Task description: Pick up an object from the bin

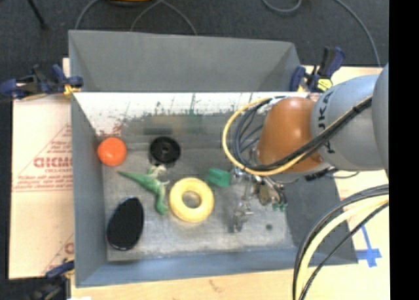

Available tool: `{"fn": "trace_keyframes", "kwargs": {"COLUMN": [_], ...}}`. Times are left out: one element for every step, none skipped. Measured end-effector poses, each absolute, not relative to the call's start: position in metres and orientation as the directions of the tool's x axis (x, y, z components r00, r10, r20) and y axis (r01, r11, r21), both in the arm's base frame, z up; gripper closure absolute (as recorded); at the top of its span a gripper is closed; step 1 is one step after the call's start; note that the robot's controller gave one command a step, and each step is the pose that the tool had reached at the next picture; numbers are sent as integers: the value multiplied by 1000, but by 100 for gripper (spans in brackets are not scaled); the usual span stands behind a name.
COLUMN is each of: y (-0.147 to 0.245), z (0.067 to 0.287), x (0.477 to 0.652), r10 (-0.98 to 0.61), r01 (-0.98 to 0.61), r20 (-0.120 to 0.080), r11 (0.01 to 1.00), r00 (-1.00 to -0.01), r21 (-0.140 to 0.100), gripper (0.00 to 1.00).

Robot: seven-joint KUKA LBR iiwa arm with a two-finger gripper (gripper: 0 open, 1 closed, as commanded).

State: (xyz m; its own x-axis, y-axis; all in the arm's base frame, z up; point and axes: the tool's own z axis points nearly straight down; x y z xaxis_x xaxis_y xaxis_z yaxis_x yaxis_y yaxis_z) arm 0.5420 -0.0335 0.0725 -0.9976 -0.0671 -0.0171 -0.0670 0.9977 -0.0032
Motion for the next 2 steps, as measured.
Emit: {"fn": "trace_keyframes", "kwargs": {"y": [-6,5], "z": [75,77], "x": [560,563], "r10": [-199,-278], "r01": [-199,-278], "r20": [-5,-8], "r11": [980,961], "r00": [-980,-961], "r21": [-3,-2], "gripper": [0,0]}}
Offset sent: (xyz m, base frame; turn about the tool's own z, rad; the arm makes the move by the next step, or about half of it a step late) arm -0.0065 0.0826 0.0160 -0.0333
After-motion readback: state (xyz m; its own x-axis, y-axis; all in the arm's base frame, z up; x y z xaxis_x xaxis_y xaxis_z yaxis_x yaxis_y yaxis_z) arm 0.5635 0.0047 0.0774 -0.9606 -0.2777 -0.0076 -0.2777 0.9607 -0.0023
